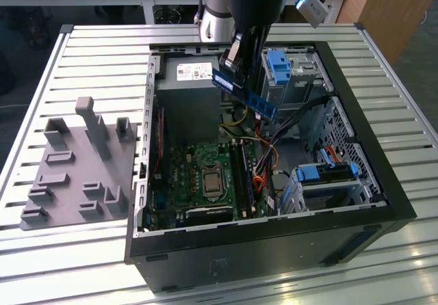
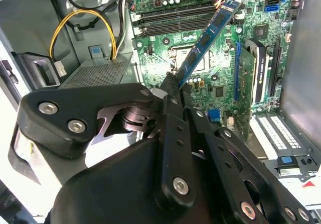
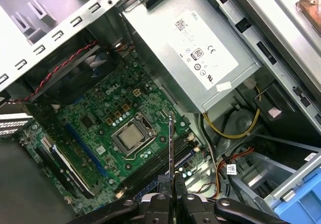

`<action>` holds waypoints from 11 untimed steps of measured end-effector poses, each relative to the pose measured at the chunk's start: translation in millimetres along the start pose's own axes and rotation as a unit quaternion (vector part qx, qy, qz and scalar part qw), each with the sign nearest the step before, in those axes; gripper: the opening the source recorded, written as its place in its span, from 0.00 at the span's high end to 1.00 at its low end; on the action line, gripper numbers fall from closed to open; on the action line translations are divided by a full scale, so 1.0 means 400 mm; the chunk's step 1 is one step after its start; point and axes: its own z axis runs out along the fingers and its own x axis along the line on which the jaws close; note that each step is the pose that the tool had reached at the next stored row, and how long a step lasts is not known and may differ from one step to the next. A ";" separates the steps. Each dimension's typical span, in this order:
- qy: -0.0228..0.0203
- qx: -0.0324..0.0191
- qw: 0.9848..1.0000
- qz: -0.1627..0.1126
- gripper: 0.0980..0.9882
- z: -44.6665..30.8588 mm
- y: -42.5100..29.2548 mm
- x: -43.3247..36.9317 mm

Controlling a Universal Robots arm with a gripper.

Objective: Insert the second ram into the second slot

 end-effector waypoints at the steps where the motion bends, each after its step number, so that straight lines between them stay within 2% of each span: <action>1: 0.000 0.000 1.000 0.001 0.96 0.000 0.000 0.000; 11: -0.001 0.000 1.000 0.022 0.96 0.001 0.000 0.000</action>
